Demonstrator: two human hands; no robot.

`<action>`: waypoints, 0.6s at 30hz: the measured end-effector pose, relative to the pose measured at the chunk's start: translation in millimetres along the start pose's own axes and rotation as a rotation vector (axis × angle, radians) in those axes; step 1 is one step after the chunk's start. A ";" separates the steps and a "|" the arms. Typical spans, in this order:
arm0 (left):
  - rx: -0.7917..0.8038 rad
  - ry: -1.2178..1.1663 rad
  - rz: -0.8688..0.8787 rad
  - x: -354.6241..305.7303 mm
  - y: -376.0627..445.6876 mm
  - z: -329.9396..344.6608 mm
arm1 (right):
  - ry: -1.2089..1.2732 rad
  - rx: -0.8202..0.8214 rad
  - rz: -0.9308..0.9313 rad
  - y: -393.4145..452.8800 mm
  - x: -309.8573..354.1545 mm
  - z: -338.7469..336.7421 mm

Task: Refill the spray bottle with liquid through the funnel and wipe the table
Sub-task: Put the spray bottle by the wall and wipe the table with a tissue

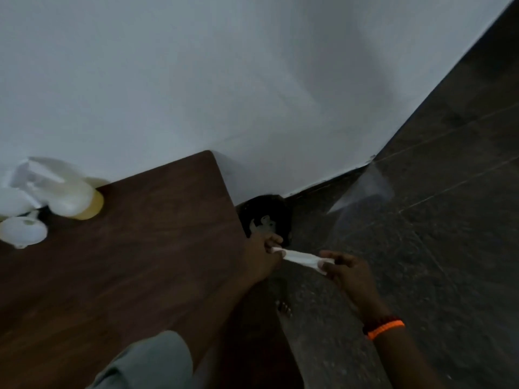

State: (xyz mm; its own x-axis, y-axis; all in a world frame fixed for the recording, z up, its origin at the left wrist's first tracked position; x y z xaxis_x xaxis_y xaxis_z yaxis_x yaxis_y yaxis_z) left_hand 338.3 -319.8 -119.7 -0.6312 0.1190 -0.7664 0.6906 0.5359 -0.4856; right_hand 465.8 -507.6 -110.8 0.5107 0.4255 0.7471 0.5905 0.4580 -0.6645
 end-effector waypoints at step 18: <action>0.064 0.420 -0.362 67.5 312.6 23.4 | -0.146 0.011 0.050 355.8 -61.1 63.0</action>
State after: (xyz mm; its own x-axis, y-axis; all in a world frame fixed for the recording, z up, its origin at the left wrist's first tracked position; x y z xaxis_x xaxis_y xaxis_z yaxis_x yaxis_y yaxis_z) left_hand 519.8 -163.8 -333.1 -0.9095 0.2665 -0.3191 0.4154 0.5539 -0.7215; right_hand 605.3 -321.5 -394.0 0.4426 0.5568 0.7029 0.5590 0.4416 -0.7018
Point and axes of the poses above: each hand's wrist, its own y-axis towards the middle knuckle, its own z-axis out of the palm, x = y × z, the point moved 5 cm from there along y, towards the middle knuckle, and after that the axes turned 5 degrees about x, right-handed, at the moved point
